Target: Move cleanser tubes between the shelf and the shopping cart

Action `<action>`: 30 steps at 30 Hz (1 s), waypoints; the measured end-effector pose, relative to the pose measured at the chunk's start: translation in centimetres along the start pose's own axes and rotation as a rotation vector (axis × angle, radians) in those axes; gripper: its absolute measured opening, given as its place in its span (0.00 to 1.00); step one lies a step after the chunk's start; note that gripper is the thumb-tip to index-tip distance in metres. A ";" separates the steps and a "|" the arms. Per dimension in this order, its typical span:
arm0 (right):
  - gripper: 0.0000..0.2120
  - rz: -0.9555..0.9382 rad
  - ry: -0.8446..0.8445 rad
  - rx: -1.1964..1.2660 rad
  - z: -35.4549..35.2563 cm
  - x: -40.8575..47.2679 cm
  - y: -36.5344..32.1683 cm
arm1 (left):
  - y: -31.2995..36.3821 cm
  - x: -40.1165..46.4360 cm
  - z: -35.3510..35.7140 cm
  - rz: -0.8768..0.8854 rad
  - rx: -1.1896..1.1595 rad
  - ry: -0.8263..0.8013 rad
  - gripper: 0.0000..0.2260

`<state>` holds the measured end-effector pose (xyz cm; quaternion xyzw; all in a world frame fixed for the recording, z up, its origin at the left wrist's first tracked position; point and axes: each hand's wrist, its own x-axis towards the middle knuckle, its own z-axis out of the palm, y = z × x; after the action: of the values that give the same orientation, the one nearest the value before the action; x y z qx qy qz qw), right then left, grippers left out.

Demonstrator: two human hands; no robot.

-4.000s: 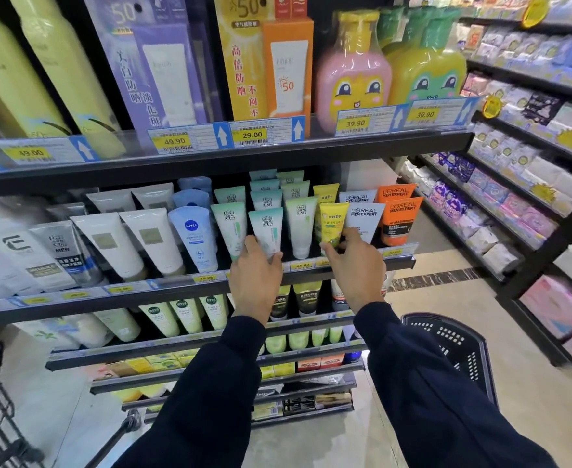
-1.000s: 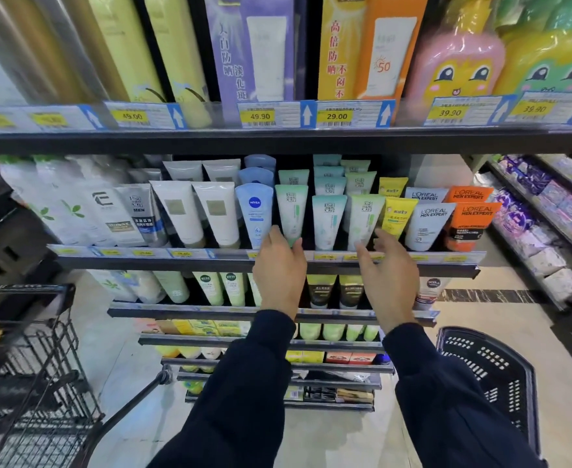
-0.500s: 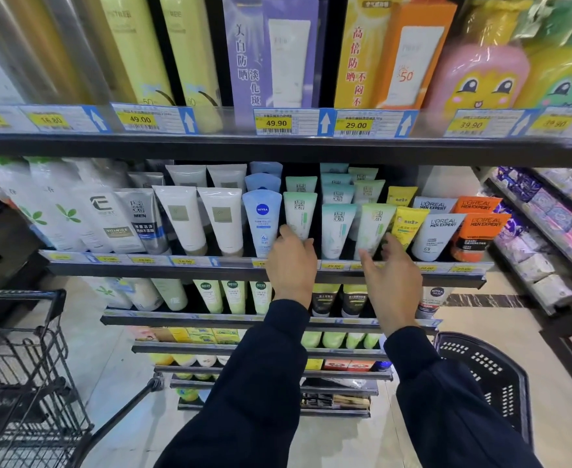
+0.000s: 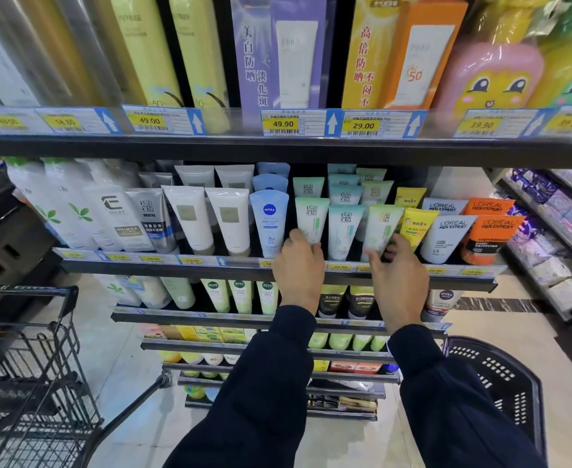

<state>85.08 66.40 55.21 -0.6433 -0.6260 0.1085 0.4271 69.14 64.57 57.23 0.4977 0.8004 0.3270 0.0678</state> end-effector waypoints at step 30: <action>0.21 0.018 -0.111 0.013 -1.5 -1.1 -0.4 | -0.1 -1.7 -0.4 -0.006 0.063 -0.015 0.17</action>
<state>85.57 64.73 56.00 -0.6392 -0.6421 0.1521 0.3950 69.70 62.92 57.13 0.4996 0.8113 0.2979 0.0590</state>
